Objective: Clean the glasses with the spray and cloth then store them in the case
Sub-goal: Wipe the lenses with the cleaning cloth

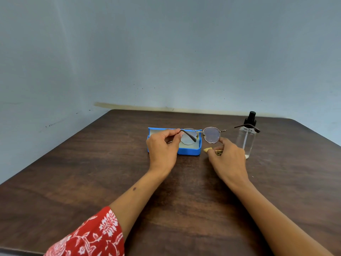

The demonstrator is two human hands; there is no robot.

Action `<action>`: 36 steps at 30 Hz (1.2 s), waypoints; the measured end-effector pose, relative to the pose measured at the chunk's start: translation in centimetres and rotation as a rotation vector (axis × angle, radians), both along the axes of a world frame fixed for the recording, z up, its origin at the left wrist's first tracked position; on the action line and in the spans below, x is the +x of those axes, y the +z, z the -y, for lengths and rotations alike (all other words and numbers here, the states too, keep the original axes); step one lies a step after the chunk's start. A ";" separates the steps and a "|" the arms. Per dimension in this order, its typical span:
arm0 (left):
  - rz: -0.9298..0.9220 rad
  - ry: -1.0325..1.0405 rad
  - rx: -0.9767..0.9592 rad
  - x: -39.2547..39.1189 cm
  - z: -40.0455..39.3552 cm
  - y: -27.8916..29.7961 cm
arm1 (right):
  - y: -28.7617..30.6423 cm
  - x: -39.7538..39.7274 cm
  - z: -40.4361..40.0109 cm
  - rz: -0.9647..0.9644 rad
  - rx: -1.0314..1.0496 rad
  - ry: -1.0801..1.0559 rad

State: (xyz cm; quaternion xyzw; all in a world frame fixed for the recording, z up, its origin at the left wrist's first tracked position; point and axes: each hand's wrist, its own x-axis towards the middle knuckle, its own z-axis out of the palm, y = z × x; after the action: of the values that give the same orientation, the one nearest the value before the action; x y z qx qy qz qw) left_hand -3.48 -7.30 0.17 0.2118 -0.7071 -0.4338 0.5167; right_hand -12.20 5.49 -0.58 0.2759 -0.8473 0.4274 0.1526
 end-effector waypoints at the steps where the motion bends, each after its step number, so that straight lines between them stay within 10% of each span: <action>1: -0.004 0.005 0.004 0.0 0.0 0.0 | 0.0 0.1 0.0 0.016 0.004 -0.002; 8: -0.038 0.025 0.050 0.0 0.5 0.0 | -0.2 1.6 0.8 -0.030 0.121 0.092; 13: -0.018 0.020 0.019 0.3 0.1 0.2 | 0.6 3.2 1.4 -0.428 -0.197 0.244; 18: -0.015 -0.025 -0.002 0.4 -0.5 0.3 | -0.1 2.2 1.9 -0.709 -0.034 0.200; 36: -0.056 -0.095 -0.011 0.5 -1.2 0.6 | 0.5 1.8 2.0 -0.853 0.194 0.126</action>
State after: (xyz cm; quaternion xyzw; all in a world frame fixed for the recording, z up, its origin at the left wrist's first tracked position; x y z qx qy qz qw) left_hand -2.99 -6.05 0.81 0.1628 -0.7039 -0.4598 0.5164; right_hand -10.44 3.54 -0.11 0.4919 -0.7262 0.2024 0.4356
